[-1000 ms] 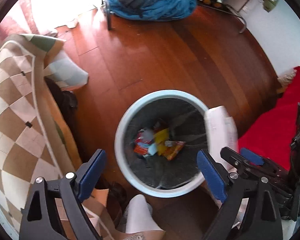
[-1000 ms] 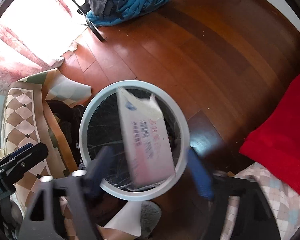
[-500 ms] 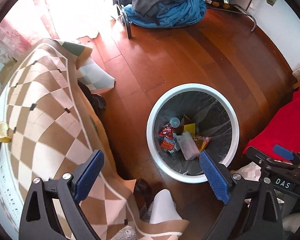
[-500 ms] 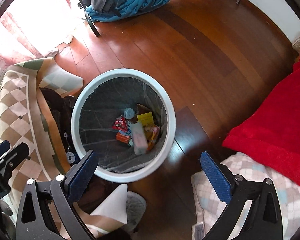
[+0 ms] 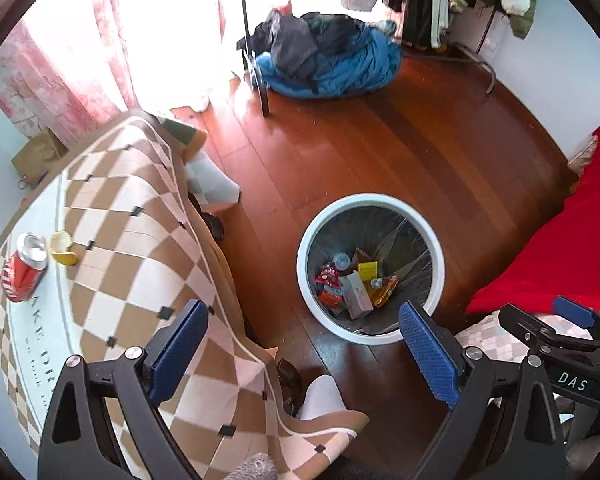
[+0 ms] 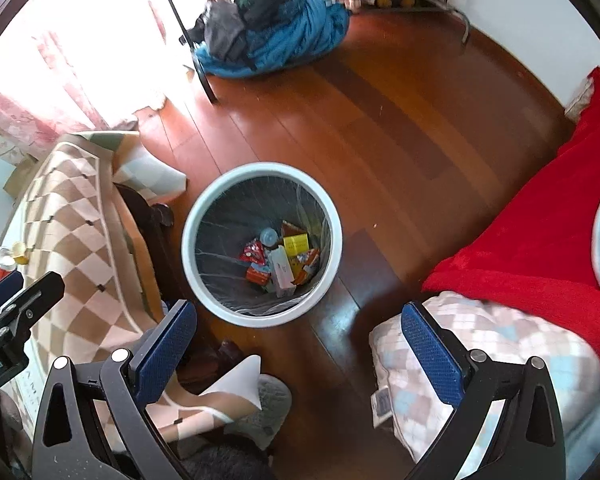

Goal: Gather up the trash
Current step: 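Swing both open tools back toward the table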

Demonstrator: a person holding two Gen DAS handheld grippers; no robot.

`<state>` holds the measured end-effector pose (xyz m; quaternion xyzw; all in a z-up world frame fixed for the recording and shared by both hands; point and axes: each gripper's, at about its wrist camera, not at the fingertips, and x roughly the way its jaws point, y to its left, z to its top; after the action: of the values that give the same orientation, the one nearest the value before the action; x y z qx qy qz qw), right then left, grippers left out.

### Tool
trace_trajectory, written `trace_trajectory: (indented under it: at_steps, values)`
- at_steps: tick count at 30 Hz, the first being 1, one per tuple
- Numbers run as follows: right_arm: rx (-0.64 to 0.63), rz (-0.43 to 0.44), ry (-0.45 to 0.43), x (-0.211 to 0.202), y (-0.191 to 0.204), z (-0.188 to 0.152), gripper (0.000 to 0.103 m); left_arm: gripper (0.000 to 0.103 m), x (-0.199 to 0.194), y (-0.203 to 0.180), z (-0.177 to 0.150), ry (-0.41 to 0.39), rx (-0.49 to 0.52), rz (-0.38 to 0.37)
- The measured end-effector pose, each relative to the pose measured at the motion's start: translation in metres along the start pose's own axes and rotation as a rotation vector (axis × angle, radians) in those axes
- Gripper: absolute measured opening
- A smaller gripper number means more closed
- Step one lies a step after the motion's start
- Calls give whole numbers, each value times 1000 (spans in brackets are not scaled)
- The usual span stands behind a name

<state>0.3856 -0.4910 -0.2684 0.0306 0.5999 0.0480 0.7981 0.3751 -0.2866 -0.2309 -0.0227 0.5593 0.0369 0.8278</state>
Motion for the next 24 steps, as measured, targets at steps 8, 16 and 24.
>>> trace_trajectory:
  at_steps: [8,16,24]
  values:
    - [-12,34,-142,-92,29,-10,103,98,-73,23,-10,-121,-31,-24]
    - [-57,149,-236,-156,106,-12,103,98,-121,97,-21,-193,-127,-14]
    - [-296,288,-66,-90,279,-23,103,98,-76,252,-74,-83,-302,200]
